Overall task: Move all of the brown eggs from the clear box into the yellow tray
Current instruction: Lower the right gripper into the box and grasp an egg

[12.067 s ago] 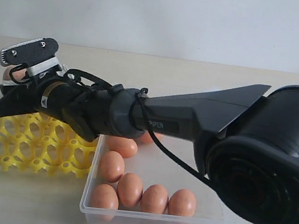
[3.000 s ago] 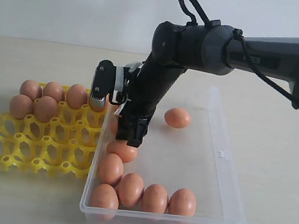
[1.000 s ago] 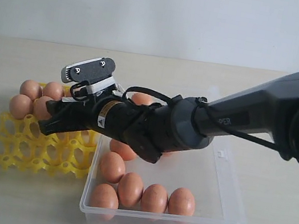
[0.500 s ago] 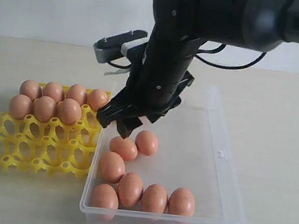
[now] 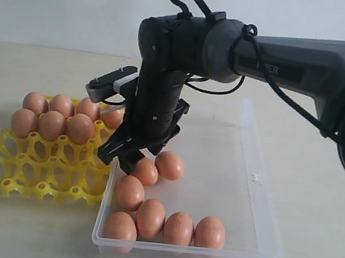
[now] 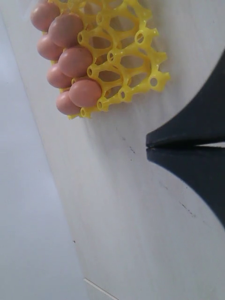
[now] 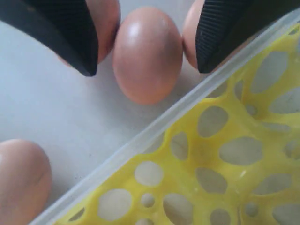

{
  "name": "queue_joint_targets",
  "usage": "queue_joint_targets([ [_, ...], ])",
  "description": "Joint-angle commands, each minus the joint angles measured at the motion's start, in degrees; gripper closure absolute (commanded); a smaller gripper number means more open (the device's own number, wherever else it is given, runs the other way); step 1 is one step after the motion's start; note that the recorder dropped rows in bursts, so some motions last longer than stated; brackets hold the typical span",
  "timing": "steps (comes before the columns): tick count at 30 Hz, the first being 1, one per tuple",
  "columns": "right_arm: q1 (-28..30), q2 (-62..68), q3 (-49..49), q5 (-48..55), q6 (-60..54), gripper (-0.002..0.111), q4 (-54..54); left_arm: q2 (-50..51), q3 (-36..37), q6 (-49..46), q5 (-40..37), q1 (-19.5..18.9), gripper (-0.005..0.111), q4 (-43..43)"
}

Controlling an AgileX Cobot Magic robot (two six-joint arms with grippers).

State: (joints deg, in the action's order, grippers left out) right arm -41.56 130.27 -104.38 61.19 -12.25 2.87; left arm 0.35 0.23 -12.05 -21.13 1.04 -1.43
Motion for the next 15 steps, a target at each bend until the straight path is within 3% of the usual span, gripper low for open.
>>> queue_joint_targets([
  [1, 0.37, 2.02, -0.69, 0.17, -0.57, 0.049, -1.67, -0.35, -0.23, 0.28, 0.43, 0.11, 0.107, 0.00],
  [4, 0.37, 3.06, -0.69, 0.33, -1.22, 0.062, -1.53, -0.35, -0.23, 0.28, 0.43, 0.11, 0.107, 0.00],
  [9, 0.37, 1.74, -0.69, -0.41, -1.63, 0.108, -1.90, -0.35, -0.23, 0.28, 0.43, 0.11, 0.107, 0.00],
  [15, 0.22, -4.48, -0.55, -2.68, 0.16, 0.108, -10.05, -0.35, -0.23, 0.28, 0.43, 0.11, 0.107, 0.00],
])
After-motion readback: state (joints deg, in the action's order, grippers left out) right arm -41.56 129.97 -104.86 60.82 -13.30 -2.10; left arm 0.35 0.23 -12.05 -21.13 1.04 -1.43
